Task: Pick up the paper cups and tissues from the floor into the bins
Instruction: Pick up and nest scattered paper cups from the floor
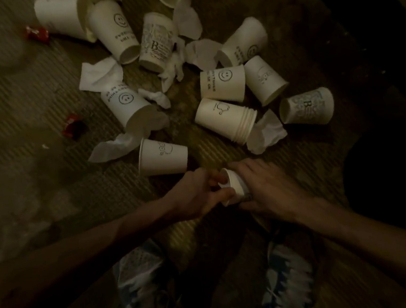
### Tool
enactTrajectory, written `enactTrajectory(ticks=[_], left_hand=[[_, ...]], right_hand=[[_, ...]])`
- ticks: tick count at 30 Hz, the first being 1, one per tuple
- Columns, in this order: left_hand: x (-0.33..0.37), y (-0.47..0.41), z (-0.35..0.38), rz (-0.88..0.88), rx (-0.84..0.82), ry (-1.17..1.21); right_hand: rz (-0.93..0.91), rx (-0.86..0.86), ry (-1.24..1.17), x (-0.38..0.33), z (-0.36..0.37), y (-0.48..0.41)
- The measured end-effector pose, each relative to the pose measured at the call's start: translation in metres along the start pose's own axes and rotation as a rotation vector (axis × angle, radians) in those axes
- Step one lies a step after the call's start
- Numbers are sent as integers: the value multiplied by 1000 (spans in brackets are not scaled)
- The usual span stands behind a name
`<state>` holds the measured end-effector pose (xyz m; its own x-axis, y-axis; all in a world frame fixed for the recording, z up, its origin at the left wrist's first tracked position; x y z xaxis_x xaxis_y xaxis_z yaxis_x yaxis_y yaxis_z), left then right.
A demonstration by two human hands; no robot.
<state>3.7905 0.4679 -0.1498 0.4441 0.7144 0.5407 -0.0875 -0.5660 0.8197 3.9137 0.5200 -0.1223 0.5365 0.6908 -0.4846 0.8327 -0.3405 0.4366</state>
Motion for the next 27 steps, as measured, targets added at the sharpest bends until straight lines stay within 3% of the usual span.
enactTrajectory(ticks=[14,18,23,27], left_hand=[[60,34,-44,332,242,24],[48,48,-81,370,360,-49],[2,69,-147,190,693,-88],[-47,64,-142,-8,781,25]], right_hand=[[112,267,-756,4,-18,-6],[142,317,-841,4,-14,-23],[168,399,-1040,2,-24,-32],[132,388,-1108,-5,-26,-42]])
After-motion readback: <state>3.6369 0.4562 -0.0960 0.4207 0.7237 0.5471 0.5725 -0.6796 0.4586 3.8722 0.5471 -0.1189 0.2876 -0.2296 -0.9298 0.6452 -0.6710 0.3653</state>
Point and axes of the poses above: each hand's wrist, its own y-axis away from the middle knuckle, its own z-axis out of the palm, x = y × z, the point moved 7 cm from there along -y, towards the middle knuckle, and after that the axes turned 13 degrees about -z, right-handed, at the moved point
